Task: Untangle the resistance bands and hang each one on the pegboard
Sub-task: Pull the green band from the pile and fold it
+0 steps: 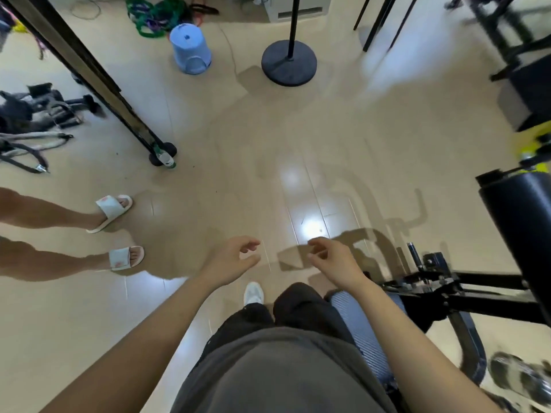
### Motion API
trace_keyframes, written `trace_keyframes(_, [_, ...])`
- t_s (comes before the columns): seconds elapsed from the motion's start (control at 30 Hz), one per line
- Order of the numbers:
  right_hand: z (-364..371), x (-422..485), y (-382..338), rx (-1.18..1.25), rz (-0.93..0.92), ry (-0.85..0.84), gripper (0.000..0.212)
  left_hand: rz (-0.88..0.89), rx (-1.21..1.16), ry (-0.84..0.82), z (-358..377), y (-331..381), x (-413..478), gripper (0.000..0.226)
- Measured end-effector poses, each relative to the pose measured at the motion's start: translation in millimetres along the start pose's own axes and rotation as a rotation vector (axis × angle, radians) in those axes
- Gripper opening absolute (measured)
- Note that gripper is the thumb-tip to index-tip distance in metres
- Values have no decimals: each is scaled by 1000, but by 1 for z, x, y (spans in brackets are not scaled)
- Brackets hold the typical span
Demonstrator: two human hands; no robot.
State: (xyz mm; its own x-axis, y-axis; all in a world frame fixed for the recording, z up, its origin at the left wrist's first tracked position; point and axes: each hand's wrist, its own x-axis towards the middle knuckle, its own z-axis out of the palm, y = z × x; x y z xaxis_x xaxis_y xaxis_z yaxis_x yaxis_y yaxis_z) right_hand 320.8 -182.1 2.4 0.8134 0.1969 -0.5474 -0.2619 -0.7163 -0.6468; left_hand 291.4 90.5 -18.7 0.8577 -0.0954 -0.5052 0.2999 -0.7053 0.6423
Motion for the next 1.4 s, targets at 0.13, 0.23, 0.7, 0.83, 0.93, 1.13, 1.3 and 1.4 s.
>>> trace_keyframes(0.13, [-32, 69, -27, 37, 20, 25, 35, 7, 11, 27, -47, 17, 72, 37])
trace_keyframes(0.23, [-60, 135, -44, 43, -2, 40, 36, -17, 44, 17, -78, 33, 131, 38])
trace_keyframes(0.7, [-206, 428, -185, -28, -109, -86, 35, -273, -312, 175, -228, 83, 350, 29])
trace_keyframes(0.83, [-225, 514, -238, -59, -131, -93, 34, -268, -360, 218, -279, 73, 414, 24])
trace_keyframes(0.93, [-236, 578, -285, -113, -139, -101, 34, -291, -435, 205, -326, 57, 468, 25])
trace_keyframes(1.13, [-264, 689, -387, -199, -219, -155, 32, -299, -382, 219, -438, 62, 565, 33])
trace_keyframes(1.3, [-280, 784, -448, -219, -245, -174, 31, -328, -353, 244, -520, 60, 646, 39])
trace_keyframes(1.4, [-277, 849, -479, -228, -294, -235, 31, -378, -426, 311, -558, 51, 685, 42])
